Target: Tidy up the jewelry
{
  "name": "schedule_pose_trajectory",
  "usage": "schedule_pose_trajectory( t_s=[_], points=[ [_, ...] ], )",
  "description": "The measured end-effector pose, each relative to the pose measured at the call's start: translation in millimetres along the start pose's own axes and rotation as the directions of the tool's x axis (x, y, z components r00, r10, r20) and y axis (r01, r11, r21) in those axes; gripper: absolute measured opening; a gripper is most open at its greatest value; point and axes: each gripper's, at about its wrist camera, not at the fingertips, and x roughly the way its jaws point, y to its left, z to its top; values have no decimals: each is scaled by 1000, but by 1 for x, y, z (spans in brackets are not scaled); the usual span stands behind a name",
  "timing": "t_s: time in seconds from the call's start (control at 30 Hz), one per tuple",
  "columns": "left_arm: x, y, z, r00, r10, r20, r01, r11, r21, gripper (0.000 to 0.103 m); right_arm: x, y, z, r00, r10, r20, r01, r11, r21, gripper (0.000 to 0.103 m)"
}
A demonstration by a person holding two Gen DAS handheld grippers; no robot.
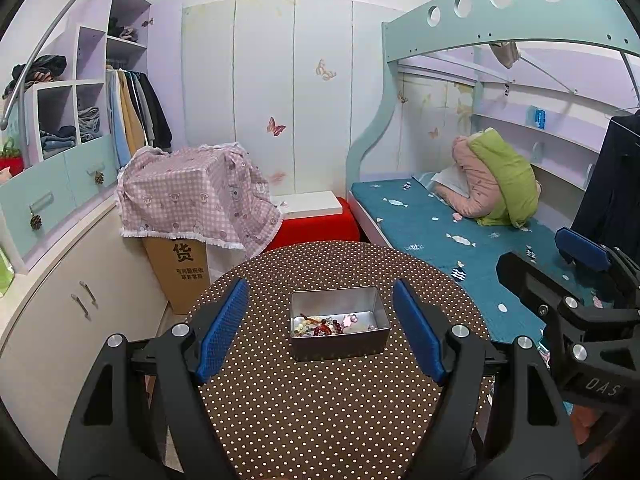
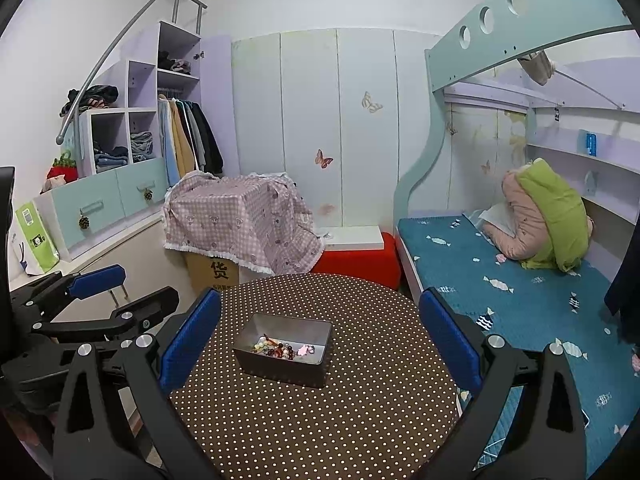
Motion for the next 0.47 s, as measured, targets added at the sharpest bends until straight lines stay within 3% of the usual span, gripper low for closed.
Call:
schedule_pose_trajectory(
  t_s=[0.47],
  points=[
    [1,0,-2,1000,1,-12,-2,1000,-2,76,2,3,-1,1000,-5,-18,5,1000,1,96]
  ],
)
